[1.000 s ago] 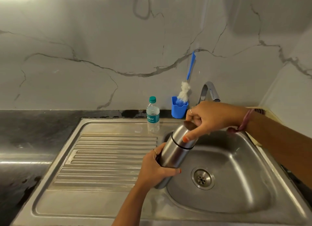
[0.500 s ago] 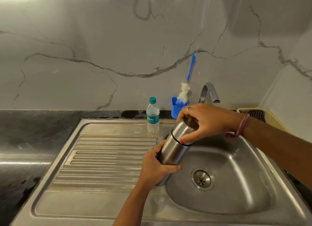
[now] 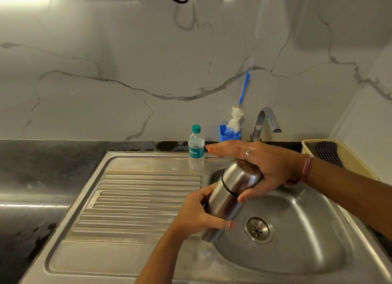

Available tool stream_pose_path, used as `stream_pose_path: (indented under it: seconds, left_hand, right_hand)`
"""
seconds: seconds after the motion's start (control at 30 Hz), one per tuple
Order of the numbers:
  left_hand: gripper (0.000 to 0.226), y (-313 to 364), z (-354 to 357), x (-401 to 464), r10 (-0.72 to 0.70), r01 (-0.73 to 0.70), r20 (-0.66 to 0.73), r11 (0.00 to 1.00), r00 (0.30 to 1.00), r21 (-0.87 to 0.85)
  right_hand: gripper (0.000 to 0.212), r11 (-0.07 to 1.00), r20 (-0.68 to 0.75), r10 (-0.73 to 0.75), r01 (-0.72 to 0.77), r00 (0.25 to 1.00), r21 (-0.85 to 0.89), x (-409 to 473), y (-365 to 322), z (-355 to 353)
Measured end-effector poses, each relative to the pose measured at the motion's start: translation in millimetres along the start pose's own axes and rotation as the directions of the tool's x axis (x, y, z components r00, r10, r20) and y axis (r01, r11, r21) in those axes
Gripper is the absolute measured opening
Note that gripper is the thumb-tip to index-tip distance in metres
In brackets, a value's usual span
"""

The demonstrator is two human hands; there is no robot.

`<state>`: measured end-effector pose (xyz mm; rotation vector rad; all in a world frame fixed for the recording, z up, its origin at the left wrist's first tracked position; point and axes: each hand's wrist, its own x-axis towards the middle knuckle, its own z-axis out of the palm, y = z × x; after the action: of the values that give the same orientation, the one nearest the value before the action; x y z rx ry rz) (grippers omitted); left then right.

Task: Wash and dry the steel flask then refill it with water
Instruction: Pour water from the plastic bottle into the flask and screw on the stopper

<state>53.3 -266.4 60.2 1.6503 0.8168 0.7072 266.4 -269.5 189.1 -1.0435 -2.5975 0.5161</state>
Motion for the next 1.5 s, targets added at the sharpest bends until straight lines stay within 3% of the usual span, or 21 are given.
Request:
stream_pose_path:
  seconds: [0.1, 0.17, 0.23, 0.37, 0.63, 0.77, 0.87, 1.0, 1.1, 1.23, 1.37, 1.5]
  left_hand:
    - [0.056, 2.4, -0.5, -1.1, -0.001, 0.001, 0.007, 0.998, 1.000, -0.068]
    - [0.055, 4.0, 1.5, -2.4, 0.000, -0.002, -0.023, 0.995, 1.000, -0.101]
    - [0.056, 4.1, 1.9, -3.0, -0.002, -0.003, -0.054, 0.995, 0.999, -0.102]
    - [0.057, 3.4, -1.0, -4.5, -0.013, 0.004, -0.111, 0.997, 0.994, -0.083]
    - [0.064, 4.0, -6.2, -9.1, -0.047, 0.031, -0.163, 0.994, 0.986, -0.102]
    - [0.063, 1.9, -10.8, -11.4, -0.053, 0.034, -0.184, 0.994, 0.981, -0.103]
    - [0.063, 1.1, -13.4, -12.8, -0.048, 0.028, -0.195, 0.994, 0.980, -0.107]
    - [0.061, 0.8, -17.6, -12.0, -0.055, 0.024, -0.231, 0.991, 0.971, -0.135]
    - [0.055, -1.3, -27.1, -12.8, -0.056, 0.017, -0.250, 0.988, 0.967, -0.155]
    - [0.059, -6.2, -43.5, -12.3, -0.038, -0.015, -0.282, 0.983, 0.959, -0.183]
    - [0.062, -5.2, -57.3, -9.0, -0.022, -0.035, -0.321, 0.985, 0.947, -0.170]
    - [0.052, -15.4, -75.9, 0.6, -0.020, -0.032, -0.349, 0.989, 0.937, -0.141]
  right_hand:
    - [0.078, 0.912, -0.108, 0.136, -0.082, 0.985, 0.403, 1.7, -5.1, 19.4]
    - [0.066, 0.833, -0.172, 0.231, -0.103, 0.957, 0.544, 1.4, -8.5, 24.9]
    - [0.059, 0.802, -0.226, 0.279, -0.097, 0.933, 0.590, 4.0, -11.1, 29.8]
    - [0.065, 0.757, -0.299, 0.356, -0.085, 0.885, 0.648, 14.3, -19.7, 38.1]
    - [0.069, 0.771, -0.412, 0.428, -0.087, 0.805, 0.631, 32.9, -27.5, 50.7]
    - [0.082, 0.775, -0.409, 0.455, -0.125, 0.791, 0.619, 40.3, -31.9, 52.0]
    - [0.106, 0.753, -0.359, 0.478, -0.164, 0.802, 0.638, 46.0, -30.9, 50.0]
    - [0.134, 0.621, -0.339, 0.535, -0.089, 0.774, 0.778, 42.1, -27.2, 59.0]
    - [0.142, 0.551, -0.255, 0.617, -0.178, 0.744, 0.815, 42.1, -25.5, 83.0]
    - [0.112, 0.483, -0.079, 0.702, -0.392, 0.707, 0.783, 53.6, -26.4, 122.9]
    - [0.070, 0.451, -0.114, 0.749, -0.376, 0.653, 0.810, 76.7, -28.7, 137.8]
    - [0.071, 0.518, -0.204, 0.756, -0.377, 0.622, 0.768, 101.8, -22.4, 140.5]
